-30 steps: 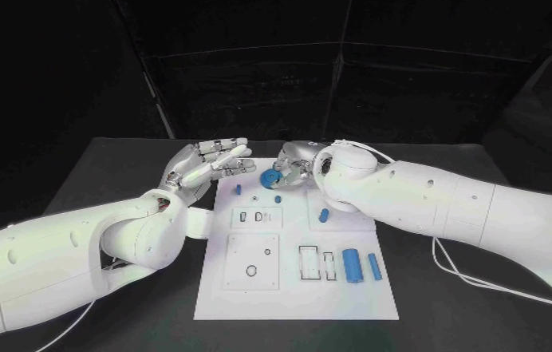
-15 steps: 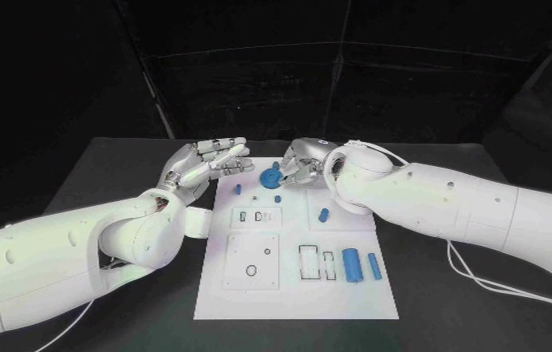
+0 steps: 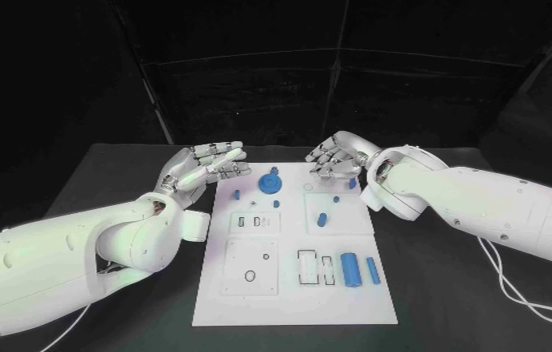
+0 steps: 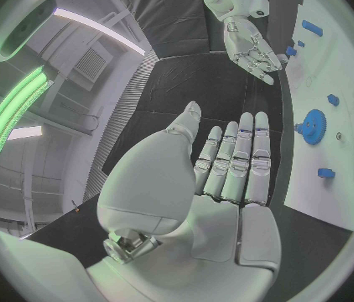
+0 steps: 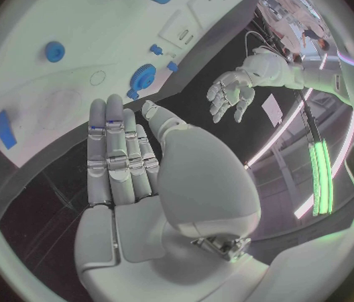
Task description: Assemble the parts on the task board
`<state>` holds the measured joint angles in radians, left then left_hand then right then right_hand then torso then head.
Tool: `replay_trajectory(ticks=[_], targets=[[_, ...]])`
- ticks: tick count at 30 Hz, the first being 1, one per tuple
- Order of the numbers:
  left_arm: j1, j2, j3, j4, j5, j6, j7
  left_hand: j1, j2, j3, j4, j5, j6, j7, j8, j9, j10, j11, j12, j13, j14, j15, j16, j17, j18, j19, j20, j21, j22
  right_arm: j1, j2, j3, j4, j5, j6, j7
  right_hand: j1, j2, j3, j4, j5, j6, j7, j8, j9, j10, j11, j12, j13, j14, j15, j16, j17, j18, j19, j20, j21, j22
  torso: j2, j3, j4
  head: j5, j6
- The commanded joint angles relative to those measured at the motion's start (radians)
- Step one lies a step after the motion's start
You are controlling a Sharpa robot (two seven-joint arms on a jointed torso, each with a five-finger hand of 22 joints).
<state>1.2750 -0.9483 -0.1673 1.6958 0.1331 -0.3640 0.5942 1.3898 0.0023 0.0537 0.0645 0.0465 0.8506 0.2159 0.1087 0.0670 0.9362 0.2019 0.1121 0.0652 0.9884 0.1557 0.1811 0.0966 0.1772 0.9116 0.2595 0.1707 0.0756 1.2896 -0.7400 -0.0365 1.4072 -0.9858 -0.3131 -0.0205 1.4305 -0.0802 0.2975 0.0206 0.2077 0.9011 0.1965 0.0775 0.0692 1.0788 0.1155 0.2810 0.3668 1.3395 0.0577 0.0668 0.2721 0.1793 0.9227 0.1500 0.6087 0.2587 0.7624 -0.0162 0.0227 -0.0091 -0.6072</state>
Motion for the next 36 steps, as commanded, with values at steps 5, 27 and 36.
replay_trajectory(ticks=[5, 27, 36], targets=[[0.002, 0.003, 0.001, -0.005, -0.002, 0.013, 0.002, -0.003, 0.009, -0.001, -0.007, 0.0, 0.002, 0.042, -0.008, -0.001, -0.002, 0.004, -0.005, -0.001, -0.003, 0.004, -0.008, -0.002, 0.001, 0.003, 0.003, -0.007, -0.003, 0.007, -0.065, 0.0, 0.037, 0.339, 0.057, 0.179, 0.004, -0.033, 0.131, -0.054, 0.004, -0.008, 0.029, -0.001, -0.002, 0.015, 0.045, -0.163, -0.207, -0.214, 0.051, -0.004, -0.093, 0.003, -0.008, 0.051, -0.227, -0.14, -0.008, 0.0074, -0.0097, -0.008, 0.005], [0.001, 0.014, 0.001, -0.015, -0.002, 0.019, -0.001, -0.004, 0.01, -0.001, -0.009, 0.0, 0.003, 0.042, -0.009, -0.001, -0.003, 0.004, -0.007, -0.001, -0.004, 0.005, -0.01, -0.003, 0.001, 0.001, 0.004, -0.01, -0.004, 0.007, -0.187, -0.001, 0.04, 0.016, -0.117, 0.035, -0.107, -0.027, -0.151, -0.078, 0.175, 0.066, -0.055, 0.127, 0.005, 0.492, -0.061, 1.29, 1.204, 0.183, -0.081, 1.349, 1.053, -0.127, 0.546, -0.073, 0.828, 1.027, -0.013, 0.0177, -0.0299, -0.032, 0.005], [0.001, 0.023, 0.001, -0.021, -0.002, 0.023, -0.002, -0.004, 0.01, -0.001, -0.009, 0.0, 0.003, 0.042, -0.009, -0.001, -0.003, 0.004, -0.007, -0.001, -0.004, 0.005, -0.01, -0.003, 0.001, 0.001, 0.004, -0.01, -0.004, 0.0, -0.183, -0.002, 0.023, -0.151, -0.056, -0.009, -0.11, -0.023, -0.169, -0.077, 0.151, 0.028, -0.048, 0.121, -0.001, 0.432, -0.054, 1.231, 1.127, 0.184, -0.075, 1.355, 1.062, -0.146, 0.582, -0.064, 0.891, 1.144, -0.014, 0.014, -0.0276, -0.05, 0.0]])
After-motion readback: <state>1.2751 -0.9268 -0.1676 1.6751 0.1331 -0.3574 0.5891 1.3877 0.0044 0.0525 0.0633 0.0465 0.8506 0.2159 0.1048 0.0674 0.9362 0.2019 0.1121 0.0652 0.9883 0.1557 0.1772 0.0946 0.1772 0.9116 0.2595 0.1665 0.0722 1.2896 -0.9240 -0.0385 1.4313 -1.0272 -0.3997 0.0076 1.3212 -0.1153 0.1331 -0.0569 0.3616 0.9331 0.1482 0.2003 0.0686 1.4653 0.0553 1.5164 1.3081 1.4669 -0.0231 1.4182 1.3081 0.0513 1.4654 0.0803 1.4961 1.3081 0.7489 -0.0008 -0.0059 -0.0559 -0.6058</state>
